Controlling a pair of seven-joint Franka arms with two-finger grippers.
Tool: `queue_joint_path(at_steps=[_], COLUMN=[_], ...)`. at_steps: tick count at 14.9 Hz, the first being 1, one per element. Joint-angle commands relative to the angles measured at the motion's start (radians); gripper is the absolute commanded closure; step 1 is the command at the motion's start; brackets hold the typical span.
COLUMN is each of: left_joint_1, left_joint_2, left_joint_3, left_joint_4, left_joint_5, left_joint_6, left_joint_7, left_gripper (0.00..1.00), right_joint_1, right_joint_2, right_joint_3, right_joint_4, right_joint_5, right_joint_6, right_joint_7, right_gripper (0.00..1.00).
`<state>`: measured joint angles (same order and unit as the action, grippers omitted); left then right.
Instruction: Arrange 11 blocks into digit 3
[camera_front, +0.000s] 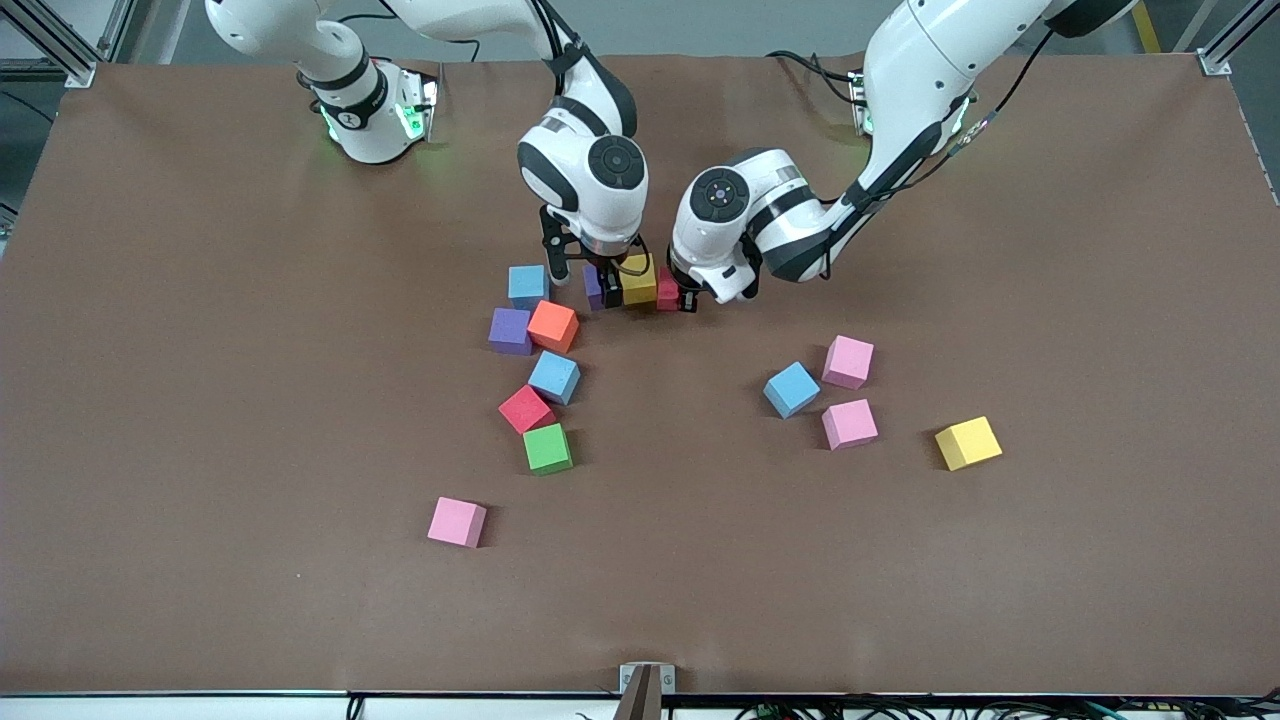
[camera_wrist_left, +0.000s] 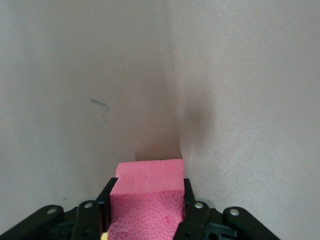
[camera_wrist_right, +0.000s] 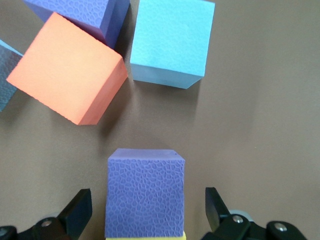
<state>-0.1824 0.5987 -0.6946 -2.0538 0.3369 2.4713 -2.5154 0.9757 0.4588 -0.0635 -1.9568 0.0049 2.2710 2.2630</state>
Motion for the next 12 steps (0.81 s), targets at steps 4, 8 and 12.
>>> queue_joint_path(at_steps=[4,8,12], left_joint_1=[-0.006,-0.005,-0.005], left_joint_2=[0.035,0.027,-0.011], left_joint_3=[0.004,0.004,-0.003], left_joint_4=[0.024,0.024,0.023], left_joint_5=[0.027,0.045,0.05], left_joint_6=[0.018,0.008,-0.067], left_joint_7=[-0.017,-0.016,-0.017], left_gripper=[0.62,0.0,0.0], right_joint_1=[-0.038,-0.104,-0.152], right_joint_2=[-0.098,-0.137,-0.129], right_joint_3=[0.01,0.01,0.004], right_joint_4=[-0.014,-0.016,-0.016], right_joint_5=[0.013,0.015,0.013], right_joint_6=[-0.12,-0.157,-0.142], right_joint_7=[-0.109,-0.3,-0.557], right_gripper=[0.0,0.0,0.0])
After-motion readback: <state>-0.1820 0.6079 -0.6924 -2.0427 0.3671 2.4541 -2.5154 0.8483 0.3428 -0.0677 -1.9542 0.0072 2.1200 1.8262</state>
